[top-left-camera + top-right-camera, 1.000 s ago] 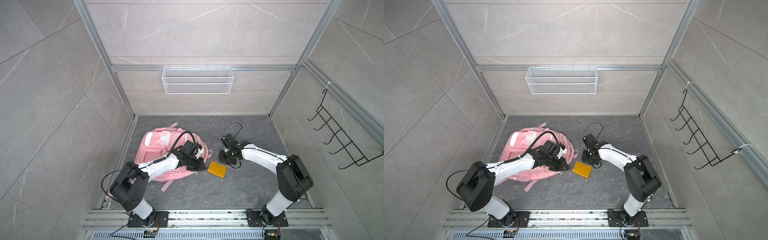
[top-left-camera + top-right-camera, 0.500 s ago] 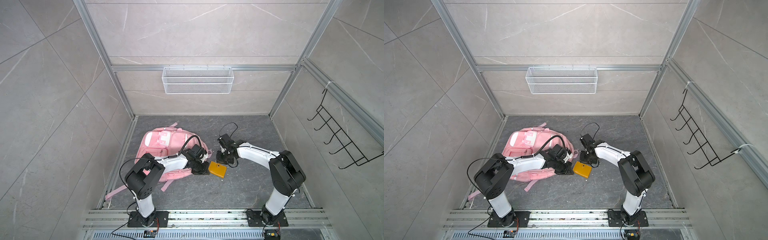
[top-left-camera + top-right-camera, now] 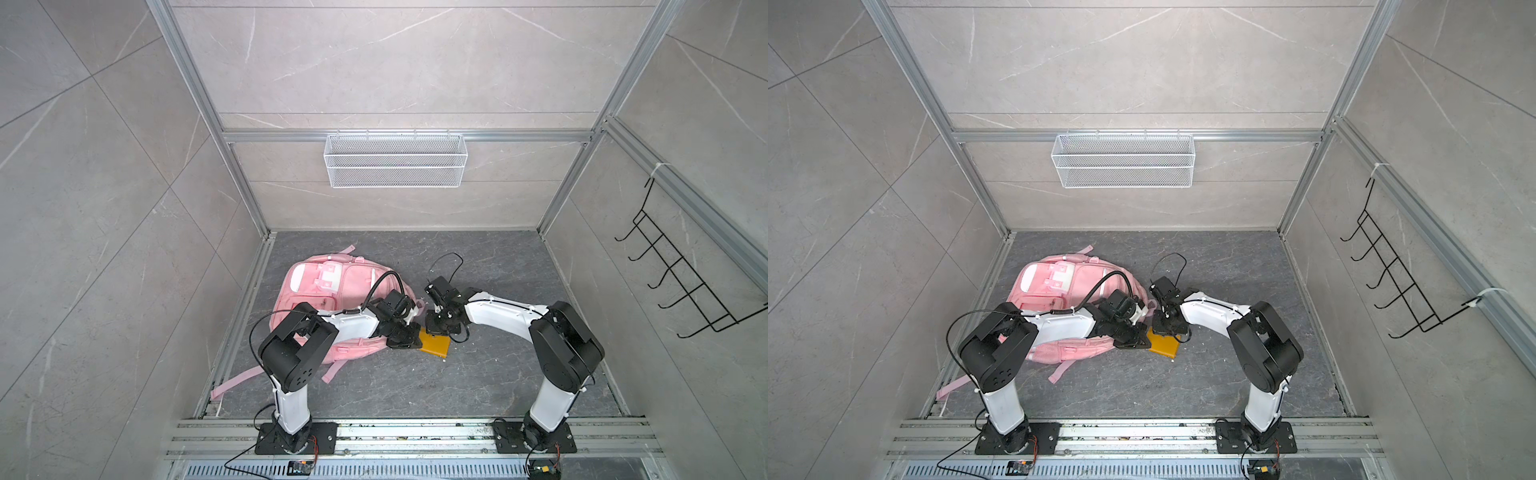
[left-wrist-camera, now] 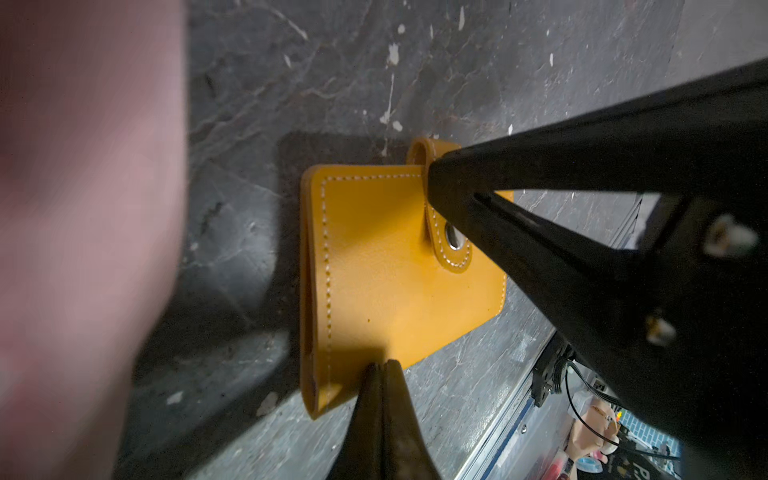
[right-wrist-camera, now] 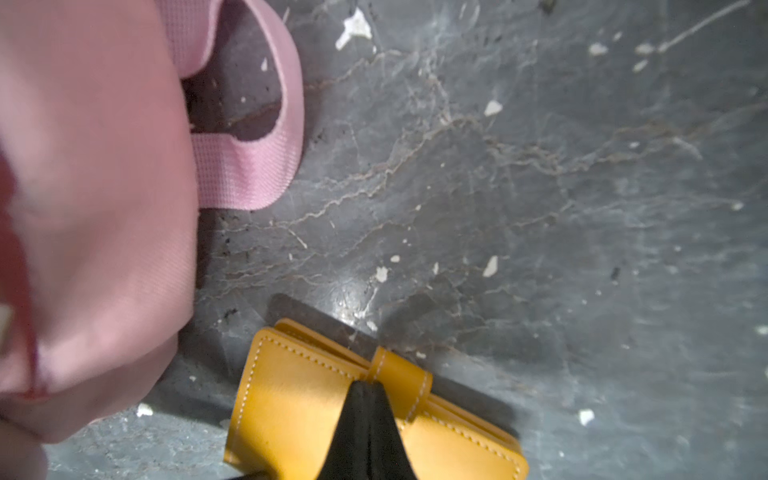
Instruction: Pack the student bag
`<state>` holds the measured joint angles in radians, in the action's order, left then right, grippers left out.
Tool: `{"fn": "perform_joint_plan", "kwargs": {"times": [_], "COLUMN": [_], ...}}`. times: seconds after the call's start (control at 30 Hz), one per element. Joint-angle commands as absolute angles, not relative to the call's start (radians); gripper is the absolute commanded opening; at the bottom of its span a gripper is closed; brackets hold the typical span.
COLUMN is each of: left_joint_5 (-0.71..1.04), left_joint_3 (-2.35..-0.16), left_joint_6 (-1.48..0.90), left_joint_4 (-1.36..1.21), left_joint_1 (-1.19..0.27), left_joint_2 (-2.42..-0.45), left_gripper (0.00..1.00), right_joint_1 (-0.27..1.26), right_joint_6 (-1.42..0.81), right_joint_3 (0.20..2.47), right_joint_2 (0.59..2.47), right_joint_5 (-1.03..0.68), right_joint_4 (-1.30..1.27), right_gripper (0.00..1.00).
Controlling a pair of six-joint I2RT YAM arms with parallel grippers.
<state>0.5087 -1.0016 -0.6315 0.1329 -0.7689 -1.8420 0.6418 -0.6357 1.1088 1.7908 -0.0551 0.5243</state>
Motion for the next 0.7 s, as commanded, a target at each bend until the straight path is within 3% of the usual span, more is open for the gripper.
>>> {"fn": "perform_joint_plan", "kwargs": {"times": [0.0,0.67], "left_joint_5": [0.5,0.497], "left_joint_3": [-0.996,-0.985], "left_joint_6": [-0.657,-0.664], "left_joint_4": [0.11,0.096], "left_joint_1": [-0.769,-0.768], "left_joint_2": [-1.885,-1.9], "left_gripper": [0.03,0.02], "right_joint_1": [0.658,0.682], "right_joint_6": [-0.649,-0.67], "right_joint_3": [1.067,0.998], "right_joint_2": [1.764,1.72], "right_joint_5": [-0.035,-0.088], "right_joint_4": [0.591,0.582], "right_gripper": [0.06,0.01]}}
